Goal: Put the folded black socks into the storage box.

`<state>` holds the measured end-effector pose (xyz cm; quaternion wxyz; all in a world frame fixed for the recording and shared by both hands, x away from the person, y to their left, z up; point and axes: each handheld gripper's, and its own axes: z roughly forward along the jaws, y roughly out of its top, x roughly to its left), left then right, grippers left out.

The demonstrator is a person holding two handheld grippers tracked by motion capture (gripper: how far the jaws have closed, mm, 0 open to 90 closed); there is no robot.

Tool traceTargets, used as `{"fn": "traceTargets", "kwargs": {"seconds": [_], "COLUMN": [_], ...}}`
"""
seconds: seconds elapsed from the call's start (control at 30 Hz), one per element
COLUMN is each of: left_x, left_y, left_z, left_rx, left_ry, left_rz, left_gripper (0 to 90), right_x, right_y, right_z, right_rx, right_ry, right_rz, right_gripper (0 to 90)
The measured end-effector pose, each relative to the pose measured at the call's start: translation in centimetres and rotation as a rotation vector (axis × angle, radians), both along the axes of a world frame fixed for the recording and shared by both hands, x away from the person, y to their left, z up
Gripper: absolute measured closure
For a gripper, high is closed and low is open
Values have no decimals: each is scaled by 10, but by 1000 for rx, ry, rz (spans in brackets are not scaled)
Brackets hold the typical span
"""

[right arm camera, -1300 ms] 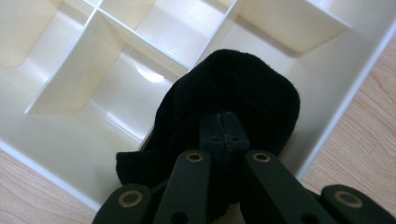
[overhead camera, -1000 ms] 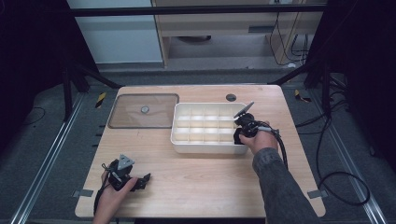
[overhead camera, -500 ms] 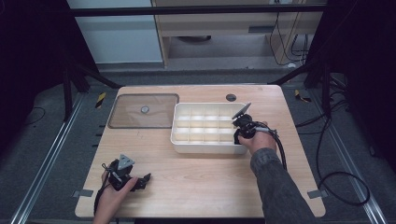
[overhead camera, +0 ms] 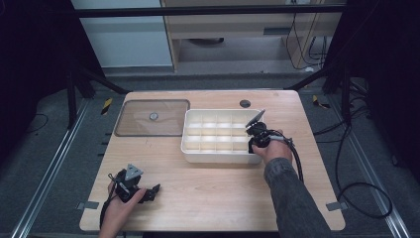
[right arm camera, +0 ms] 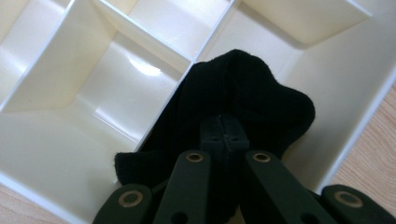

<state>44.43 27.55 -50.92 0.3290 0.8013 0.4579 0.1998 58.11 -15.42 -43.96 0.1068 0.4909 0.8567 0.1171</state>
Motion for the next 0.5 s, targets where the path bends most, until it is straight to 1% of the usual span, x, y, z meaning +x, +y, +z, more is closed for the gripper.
{"fn": "traceTargets", "kwargs": {"seconds": [0.13, 0.2, 0.37, 0.4, 0.5], "left_x": [0, 0, 0, 0, 0], "left_y": [0, 0, 0, 0, 0], "left_z": [0, 0, 0, 0, 0], "left_rx": [1, 1, 1, 1, 1], "left_ry": [0, 1, 0, 0, 1], "left_rz": [-1, -1, -1, -1, -1], "left_gripper": [0, 0, 0, 0, 0], "right_x": [-1, 0, -1, -1, -2], "right_y": [0, -2, -3, -3, -8], "right_z": [0, 0, 0, 1, 2], "right_rx": [5, 9, 18, 29, 57], "right_ry": [-1, -6, -6, -4, -21], "right_rz": [-7, 4, 6, 4, 11], "right_gripper": [900, 900, 900, 900, 900]}}
